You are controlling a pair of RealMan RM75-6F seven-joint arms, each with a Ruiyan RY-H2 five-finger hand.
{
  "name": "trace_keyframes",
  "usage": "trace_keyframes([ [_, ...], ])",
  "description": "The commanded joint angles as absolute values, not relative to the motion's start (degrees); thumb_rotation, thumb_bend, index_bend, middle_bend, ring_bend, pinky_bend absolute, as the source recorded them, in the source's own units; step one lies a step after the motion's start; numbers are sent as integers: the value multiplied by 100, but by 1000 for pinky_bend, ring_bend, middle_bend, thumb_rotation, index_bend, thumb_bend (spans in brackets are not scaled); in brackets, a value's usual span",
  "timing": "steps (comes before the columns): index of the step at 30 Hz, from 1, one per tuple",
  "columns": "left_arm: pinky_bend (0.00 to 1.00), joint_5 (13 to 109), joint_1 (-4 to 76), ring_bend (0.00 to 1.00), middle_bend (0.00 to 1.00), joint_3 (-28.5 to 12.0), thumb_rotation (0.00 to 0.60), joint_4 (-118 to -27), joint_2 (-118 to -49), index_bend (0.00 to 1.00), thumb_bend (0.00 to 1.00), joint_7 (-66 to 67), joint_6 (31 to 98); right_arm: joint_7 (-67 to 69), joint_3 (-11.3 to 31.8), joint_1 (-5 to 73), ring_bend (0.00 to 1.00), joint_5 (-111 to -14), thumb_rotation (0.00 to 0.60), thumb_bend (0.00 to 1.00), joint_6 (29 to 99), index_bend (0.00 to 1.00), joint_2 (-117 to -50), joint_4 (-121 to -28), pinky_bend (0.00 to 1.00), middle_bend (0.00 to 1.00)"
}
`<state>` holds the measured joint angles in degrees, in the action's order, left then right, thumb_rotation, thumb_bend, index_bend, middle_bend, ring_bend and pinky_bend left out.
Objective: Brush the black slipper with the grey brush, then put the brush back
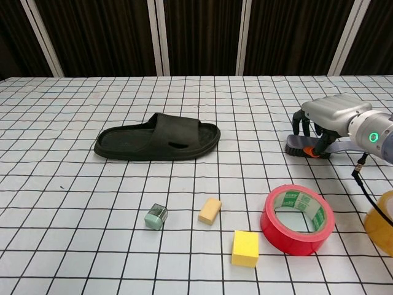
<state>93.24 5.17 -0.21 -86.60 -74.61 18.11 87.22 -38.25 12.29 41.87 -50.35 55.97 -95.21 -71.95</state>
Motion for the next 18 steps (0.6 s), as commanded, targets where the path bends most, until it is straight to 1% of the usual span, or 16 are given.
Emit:
trace_keyframes([
  [1,27,9330,525,0,0,-10,600,-8657,-7467,0,65,1820,8707,-3715,1200,4190,490,-5132,600,430,5589,596,-9555,-7124,542,545],
  [6,27,9307,558,0,0,7,600,-8646,-7479,0,91,1856,8621,-3526,1160,4193,518,-5280,600,460,5547,633,-9577,-7026,565,572],
  [10,27,9299,583,0,0,19,600,-8648,-7492,0,98,1877,8571,-3395,1136,4183,524,-5391,600,494,5548,641,-9578,-6975,567,578],
  [15,27,9288,592,0,0,23,600,-8648,-7502,0,98,1894,8558,-3322,1113,4167,538,-5457,600,514,5553,660,-9544,-6965,567,594],
  [18,27,9288,623,0,0,28,600,-8638,-7519,0,115,1905,8507,-3287,1106,4156,540,-5508,600,524,5575,664,-9503,-7005,567,598],
])
